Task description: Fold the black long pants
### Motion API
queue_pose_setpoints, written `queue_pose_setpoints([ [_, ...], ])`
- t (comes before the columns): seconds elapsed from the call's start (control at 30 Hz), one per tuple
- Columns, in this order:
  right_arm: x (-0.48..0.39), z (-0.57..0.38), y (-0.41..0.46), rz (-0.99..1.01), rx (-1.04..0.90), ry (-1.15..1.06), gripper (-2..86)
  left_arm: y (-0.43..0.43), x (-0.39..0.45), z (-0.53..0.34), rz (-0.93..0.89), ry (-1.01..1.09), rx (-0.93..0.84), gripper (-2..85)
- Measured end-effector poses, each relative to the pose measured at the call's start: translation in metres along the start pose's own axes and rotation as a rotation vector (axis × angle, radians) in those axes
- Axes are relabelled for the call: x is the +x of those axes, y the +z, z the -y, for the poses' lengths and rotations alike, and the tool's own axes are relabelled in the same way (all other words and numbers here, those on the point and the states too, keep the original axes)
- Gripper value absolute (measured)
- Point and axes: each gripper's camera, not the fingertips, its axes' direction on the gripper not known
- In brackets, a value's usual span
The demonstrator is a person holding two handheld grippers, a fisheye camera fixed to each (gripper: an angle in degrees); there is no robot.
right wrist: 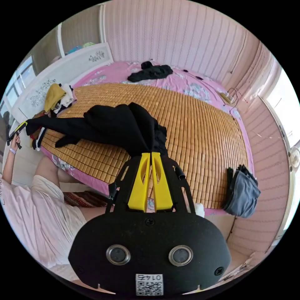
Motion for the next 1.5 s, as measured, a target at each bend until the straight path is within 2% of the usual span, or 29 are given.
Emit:
queue_pose_setpoints([
  [0.1,0.001,-0.012,0.037,0.093,-0.041,0.075,-0.4,0.027,0.003,-0.026,-0.034,-0.044,-0.078,-1.0],
  [0.23,0.008,0.006,0.030,0.119,0.030,0.076,-0.3,0.028,-0.015,-0.015,-0.056,-0.095,-0.033,-1.0],
  [0.4,0.026,0.035,-0.026,0.170,0.297,0.056,-0.2,0.011,-0.024,0.039,-0.048,-0.059,0.111,-0.9],
  [0.5,0.024,0.023,-0.037,0.158,0.382,0.013,-0.1,0.005,-0.018,0.053,-0.003,-0.036,0.189,-0.8],
  [0.57,0.021,0.011,-0.021,0.166,0.330,-0.014,0.0,0.019,-0.017,0.047,0.032,-0.059,0.164,-0.5],
  [0.7,0.027,-0.023,0.057,0.162,0.011,0.009,0.8,0.082,-0.022,0.008,-0.028,-0.094,-0.025,3.5],
  [0.8,0.045,-0.040,0.081,0.197,-0.014,0.103,4.1,0.103,-0.016,-0.009,-0.063,-0.084,-0.081,5.5],
  [0.9,0.074,-0.040,0.091,0.237,0.042,0.228,7.5,0.115,0.004,0.000,-0.055,0.000,-0.105,5.8],
  [1.07,0.131,-0.034,0.130,0.270,0.074,0.534,14.6,0.144,0.068,0.035,-0.222,0.171,-0.095,7.4],
  [1.13,0.148,-0.034,0.155,0.331,0.031,0.612,14.2,0.159,0.124,0.048,-0.318,0.327,-0.064,8.3],
  [1.2,0.167,-0.041,0.164,0.352,0.060,0.686,10.3,0.170,0.171,0.054,-0.396,0.458,-0.059,9.2],
  [1.37,0.192,-0.054,0.160,0.538,0.177,0.630,4.6,0.185,0.294,0.047,-0.579,0.796,-0.036,11.7],
  [1.43,0.199,-0.060,0.160,0.489,0.170,0.644,4.1,0.189,0.349,0.036,-0.594,0.973,-0.031,12.7],
  [1.5,0.209,-0.071,0.164,0.492,0.184,0.648,3.5,0.189,0.379,0.029,-0.609,1.057,-0.012,13.3],
])
